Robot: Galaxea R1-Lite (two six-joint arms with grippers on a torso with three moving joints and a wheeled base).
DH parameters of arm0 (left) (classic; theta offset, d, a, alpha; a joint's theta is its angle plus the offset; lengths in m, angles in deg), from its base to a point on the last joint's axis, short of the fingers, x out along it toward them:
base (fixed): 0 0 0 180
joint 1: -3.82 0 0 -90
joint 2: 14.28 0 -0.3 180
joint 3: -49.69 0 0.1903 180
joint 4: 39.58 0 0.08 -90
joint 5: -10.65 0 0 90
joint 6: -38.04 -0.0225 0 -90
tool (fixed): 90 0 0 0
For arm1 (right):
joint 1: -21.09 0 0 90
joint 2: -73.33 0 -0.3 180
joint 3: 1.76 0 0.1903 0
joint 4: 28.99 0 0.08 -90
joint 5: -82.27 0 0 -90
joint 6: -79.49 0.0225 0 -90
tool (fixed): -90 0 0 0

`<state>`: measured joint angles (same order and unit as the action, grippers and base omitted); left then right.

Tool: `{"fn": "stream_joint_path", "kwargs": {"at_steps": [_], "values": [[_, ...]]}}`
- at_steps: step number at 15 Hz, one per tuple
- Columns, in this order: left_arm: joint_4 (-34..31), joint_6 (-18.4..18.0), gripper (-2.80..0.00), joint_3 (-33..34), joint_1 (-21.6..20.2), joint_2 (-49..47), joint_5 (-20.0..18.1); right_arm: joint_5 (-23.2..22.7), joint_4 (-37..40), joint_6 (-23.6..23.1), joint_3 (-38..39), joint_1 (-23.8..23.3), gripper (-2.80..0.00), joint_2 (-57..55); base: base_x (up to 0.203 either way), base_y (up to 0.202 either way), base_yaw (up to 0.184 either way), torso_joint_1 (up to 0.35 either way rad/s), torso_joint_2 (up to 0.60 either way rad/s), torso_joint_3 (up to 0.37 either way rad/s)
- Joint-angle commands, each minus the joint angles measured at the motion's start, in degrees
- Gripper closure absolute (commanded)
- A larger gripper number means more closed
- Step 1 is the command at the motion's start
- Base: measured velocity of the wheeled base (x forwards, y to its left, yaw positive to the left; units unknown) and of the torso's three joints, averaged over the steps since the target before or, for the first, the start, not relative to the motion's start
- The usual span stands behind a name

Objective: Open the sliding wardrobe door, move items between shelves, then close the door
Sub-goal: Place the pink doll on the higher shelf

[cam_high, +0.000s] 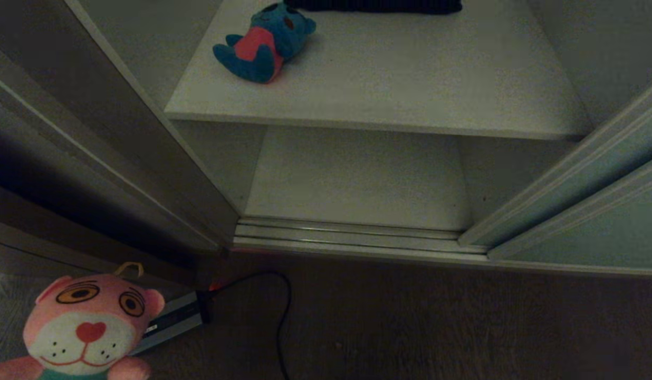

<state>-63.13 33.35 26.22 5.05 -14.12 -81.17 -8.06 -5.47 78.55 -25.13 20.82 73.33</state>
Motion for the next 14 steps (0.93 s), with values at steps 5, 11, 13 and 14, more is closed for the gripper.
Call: {"fn": "stream_joint_path", "kwargs": {"at_steps": [5, 11, 13, 14], "values": [[0.2, 0.2, 0.0, 0.1, 0.0, -0.1, 0.0, 0.0, 0.0, 0.0, 0.2, 0.0, 0.0, 0.0, 0.0, 0.0, 0.0, -0.001, 0.0, 0.197], [0.2, 0.9, 0.0, 0.1, 0.0, -0.1, 0.4, 0.0, 0.0, 0.0, 0.2, 0.0, 0.0, 0.1, 0.0, 0.0, 0.0, 0.0, 0.0, 0.203], [0.4, 0.7, 0.0, 0.0, 0.0, -0.1, 1.0, 0.0, 0.0, 0.0, 0.2, 0.0, 0.0, 0.0, 0.0, 0.0, 0.0, 0.002, 0.0, 0.105], [0.7, 0.2, 0.0, 0.0, 0.0, -0.1, 1.5, 0.0, 0.0, 0.0, 0.2, 0.0, 0.0, 0.1, 0.0, 0.0, 0.0, 0.006, 0.0, 0.037]]}}
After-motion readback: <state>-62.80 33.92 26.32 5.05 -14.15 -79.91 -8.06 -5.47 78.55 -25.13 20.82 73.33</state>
